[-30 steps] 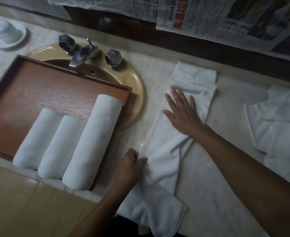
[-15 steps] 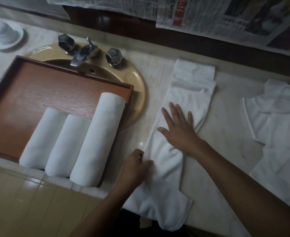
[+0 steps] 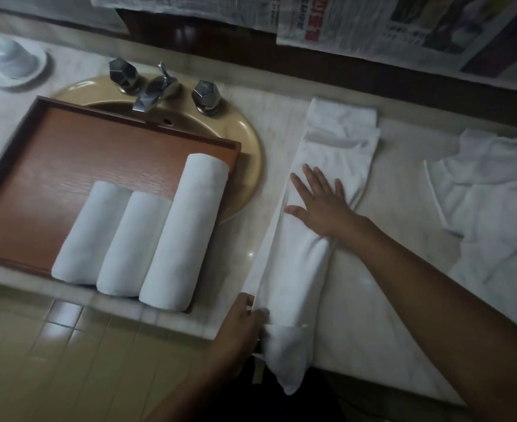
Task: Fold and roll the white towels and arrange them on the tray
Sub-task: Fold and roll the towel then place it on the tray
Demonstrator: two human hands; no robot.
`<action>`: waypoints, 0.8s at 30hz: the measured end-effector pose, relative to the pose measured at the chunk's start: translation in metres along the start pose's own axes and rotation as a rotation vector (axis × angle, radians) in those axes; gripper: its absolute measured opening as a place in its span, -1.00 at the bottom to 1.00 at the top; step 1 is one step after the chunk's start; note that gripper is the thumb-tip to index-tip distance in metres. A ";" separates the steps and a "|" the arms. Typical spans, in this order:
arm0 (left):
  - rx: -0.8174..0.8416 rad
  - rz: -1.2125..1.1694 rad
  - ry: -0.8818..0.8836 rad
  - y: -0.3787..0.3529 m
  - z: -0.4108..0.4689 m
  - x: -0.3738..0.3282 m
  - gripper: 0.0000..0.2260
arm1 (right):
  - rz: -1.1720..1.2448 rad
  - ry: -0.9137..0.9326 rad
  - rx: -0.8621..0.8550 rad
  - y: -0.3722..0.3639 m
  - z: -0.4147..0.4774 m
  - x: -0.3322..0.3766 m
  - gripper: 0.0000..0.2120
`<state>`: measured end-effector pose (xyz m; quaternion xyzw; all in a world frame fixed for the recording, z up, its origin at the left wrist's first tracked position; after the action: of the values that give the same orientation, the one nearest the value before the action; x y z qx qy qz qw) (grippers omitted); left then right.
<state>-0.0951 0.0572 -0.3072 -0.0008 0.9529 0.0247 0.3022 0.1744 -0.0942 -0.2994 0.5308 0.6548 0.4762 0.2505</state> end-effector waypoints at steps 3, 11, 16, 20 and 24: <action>-0.087 0.023 -0.147 0.016 -0.009 -0.008 -0.79 | -0.005 0.000 0.011 0.001 0.000 0.000 -0.21; -0.428 0.386 -0.269 0.045 -0.013 -0.015 -0.77 | -0.039 0.001 -0.036 0.006 -0.005 0.004 -0.23; -0.467 0.510 -0.272 0.042 -0.013 -0.020 -0.80 | -0.004 0.123 -0.200 0.010 -0.054 0.052 -0.28; -0.255 0.474 -0.212 0.033 -0.011 -0.016 -0.91 | -0.033 0.113 0.070 -0.030 -0.073 0.056 -0.13; 0.002 0.103 -0.237 0.009 -0.033 -0.010 -0.80 | -0.004 0.110 0.092 -0.027 -0.064 0.046 -0.11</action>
<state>-0.1058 0.0649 -0.2742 0.0513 0.9094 0.0391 0.4109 0.0944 -0.0736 -0.2886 0.5133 0.6899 0.4735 0.1907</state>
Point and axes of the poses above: each hand's wrist, its own z-axis towards the middle knuckle, its own y-axis out of the back of the hand, x = y × z, the point moved 10 cm from there along z, towards the middle knuckle, and after that the axes turned 3 degrees about z, right-handed, at the moved point
